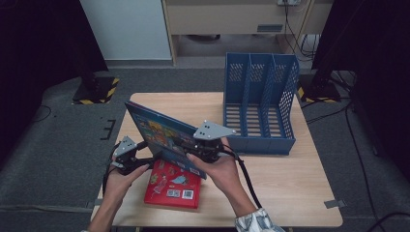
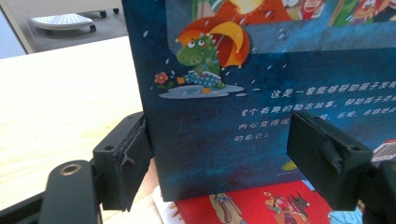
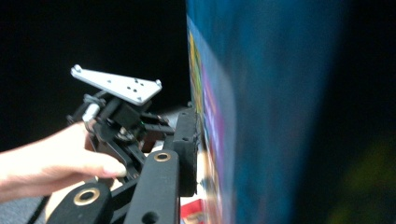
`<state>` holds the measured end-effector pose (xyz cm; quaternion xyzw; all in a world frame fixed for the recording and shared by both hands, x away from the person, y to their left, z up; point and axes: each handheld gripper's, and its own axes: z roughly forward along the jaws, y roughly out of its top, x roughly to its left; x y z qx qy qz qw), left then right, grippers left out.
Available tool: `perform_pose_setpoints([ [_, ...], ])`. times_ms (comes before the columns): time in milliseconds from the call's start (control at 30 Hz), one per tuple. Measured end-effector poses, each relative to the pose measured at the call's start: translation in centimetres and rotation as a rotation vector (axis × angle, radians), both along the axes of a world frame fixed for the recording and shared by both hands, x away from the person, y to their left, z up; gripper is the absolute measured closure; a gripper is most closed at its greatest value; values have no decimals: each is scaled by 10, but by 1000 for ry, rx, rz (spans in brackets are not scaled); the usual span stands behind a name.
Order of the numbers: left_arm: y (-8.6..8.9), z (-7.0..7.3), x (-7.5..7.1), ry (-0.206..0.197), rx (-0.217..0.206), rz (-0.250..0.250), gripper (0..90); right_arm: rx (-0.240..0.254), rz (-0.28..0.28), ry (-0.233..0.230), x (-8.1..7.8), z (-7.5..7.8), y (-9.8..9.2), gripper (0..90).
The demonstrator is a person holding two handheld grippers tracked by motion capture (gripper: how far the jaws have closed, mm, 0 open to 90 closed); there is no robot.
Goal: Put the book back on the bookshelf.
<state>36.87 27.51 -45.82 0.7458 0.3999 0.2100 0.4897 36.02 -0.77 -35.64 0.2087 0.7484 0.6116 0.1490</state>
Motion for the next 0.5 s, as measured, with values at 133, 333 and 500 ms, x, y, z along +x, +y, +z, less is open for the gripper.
perform_pose_setpoints([
  [133, 0, 0, 1, 0, -1, 1, 221, 27, 6, -9, 1, 5, 2, 710],
  [333, -1, 0, 1, 0, 2, 1, 216, 52, 1, -13, 3, 9, 3, 760],
  [500, 1, -1, 1, 2, -14, 2, 214, 60, 2, -15, 5, 9, 2, 807],
])
